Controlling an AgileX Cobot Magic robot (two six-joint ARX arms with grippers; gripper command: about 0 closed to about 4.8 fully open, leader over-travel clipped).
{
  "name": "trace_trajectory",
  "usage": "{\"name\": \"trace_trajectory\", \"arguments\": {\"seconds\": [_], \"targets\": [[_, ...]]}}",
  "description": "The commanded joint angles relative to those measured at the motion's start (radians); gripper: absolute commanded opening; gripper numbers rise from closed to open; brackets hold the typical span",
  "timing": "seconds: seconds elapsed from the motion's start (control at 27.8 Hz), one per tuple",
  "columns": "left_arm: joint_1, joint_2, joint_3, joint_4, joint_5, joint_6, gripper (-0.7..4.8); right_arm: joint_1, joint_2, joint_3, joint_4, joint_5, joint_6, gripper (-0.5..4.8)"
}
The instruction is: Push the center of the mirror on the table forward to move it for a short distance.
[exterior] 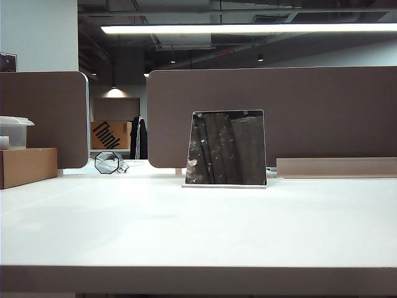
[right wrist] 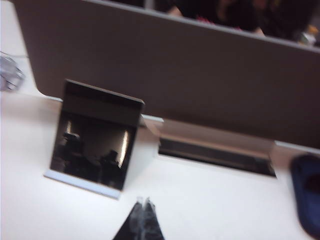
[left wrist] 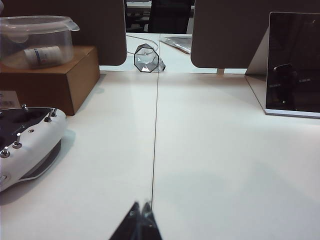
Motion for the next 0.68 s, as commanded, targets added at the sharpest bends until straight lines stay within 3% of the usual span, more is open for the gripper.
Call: {"name": "trace_trajectory", "arguments": {"seconds": [0.04, 0.29, 0.68], "targets": [[0.001, 0.001, 0.0, 0.006, 0.003, 0.003, -0.05, -0.046, 0.022, 0.004, 0.081, -0.106, -0.017, -0.08], [0.001, 0.001, 0.0, 0.006, 0.003, 0.003, -0.05, -0.081, 0.008, -0.087, 0.225, -0.137, -0.053, -0.04], [0.001, 0.001, 0.0, 0.006, 0.003, 0.003, -0.05, -0.191, -0.279, -0.532, 0.472, -0.347, -0.064, -0.04]]}}
